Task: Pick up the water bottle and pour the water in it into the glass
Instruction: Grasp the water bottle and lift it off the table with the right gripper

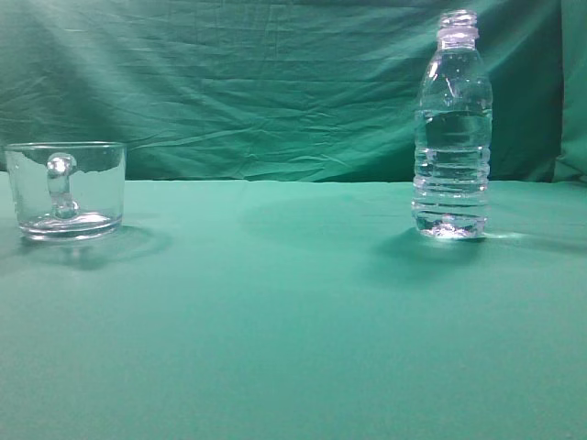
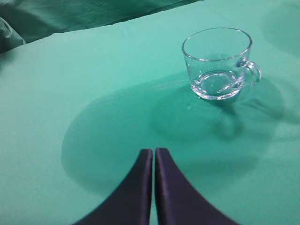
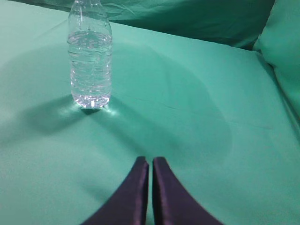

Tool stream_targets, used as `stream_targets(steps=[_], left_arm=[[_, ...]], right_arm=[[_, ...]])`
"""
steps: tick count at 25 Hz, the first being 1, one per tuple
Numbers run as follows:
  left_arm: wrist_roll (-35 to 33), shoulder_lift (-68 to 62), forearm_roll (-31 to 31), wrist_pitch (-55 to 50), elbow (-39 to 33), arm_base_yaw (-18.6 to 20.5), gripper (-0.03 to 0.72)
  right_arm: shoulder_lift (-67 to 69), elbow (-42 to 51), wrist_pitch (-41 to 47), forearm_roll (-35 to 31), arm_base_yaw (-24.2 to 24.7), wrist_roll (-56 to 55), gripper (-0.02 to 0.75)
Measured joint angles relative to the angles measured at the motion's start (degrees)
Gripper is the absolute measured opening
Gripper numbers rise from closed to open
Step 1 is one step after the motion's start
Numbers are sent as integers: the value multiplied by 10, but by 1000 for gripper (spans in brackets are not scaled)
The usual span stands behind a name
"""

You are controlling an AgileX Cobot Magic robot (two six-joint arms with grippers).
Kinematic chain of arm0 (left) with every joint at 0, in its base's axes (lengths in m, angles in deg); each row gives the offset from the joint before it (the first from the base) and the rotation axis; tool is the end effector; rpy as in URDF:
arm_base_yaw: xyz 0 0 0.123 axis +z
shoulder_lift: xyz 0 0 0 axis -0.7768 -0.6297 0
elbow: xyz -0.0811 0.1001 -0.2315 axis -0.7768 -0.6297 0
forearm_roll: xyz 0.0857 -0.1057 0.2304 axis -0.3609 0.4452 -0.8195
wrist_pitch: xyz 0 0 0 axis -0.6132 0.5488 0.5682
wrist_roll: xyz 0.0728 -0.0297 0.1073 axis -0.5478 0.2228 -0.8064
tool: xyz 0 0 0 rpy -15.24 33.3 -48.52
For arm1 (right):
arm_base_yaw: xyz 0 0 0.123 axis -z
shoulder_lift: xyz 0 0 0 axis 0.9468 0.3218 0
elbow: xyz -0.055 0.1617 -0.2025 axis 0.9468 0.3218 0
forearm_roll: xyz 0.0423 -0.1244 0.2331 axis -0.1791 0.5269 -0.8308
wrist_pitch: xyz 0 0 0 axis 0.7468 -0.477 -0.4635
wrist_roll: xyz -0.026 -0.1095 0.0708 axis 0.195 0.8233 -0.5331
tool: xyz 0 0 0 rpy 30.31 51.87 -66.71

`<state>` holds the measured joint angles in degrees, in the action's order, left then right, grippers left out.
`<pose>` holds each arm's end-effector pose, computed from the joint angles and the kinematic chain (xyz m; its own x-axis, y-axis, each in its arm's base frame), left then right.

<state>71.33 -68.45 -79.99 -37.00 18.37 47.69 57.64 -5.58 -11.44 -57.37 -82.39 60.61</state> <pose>0.1293 -0.0094 0.1661 -0.2458 0.1987 -0.9487 0.1191 0.9775 0.1739 0.1266 0.0258 0.1594 -0.2706 -0.1399 -0.9525 -0.2231 0.9716 -0.0793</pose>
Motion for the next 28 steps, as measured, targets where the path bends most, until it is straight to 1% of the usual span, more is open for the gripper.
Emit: stream_targets(steps=[25, 27, 28], left_arm=[[0, 0, 0, 0, 0, 0, 0], [0, 0, 0, 0, 0, 0, 0], [0, 0, 0, 0, 0, 0, 0]], right_arm=[[0, 0, -1, 2, 0, 0, 0], [0, 0, -21, -5, 0, 0, 0], [0, 1, -46, -24, 0, -1, 0]])
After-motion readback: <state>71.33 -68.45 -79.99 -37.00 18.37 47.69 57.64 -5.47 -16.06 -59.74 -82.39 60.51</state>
